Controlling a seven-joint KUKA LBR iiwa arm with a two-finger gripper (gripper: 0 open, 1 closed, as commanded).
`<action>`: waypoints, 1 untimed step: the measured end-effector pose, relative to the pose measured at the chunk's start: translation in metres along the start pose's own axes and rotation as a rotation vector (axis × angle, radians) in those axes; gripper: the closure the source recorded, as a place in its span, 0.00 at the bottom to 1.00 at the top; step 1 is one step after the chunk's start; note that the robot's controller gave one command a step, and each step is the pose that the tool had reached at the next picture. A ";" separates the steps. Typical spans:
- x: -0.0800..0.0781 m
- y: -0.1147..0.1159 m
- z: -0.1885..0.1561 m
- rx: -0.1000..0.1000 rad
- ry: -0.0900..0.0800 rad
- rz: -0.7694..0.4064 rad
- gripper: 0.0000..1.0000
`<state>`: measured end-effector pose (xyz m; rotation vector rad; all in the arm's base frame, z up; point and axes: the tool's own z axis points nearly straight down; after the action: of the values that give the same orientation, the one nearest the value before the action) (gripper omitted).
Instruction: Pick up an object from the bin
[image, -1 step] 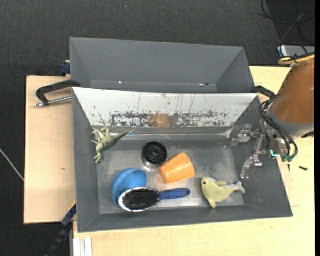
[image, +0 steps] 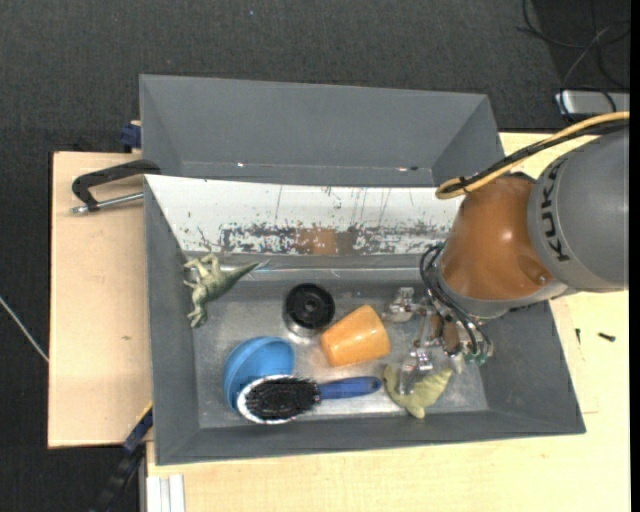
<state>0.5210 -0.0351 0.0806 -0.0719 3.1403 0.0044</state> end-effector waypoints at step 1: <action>-0.006 0.059 0.006 0.009 -0.006 -0.250 0.00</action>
Offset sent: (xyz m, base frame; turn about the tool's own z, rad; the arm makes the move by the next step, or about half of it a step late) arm -0.0007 0.0621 -0.0106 -0.2522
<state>0.5239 0.0242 0.0744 -0.4618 3.1005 -0.0093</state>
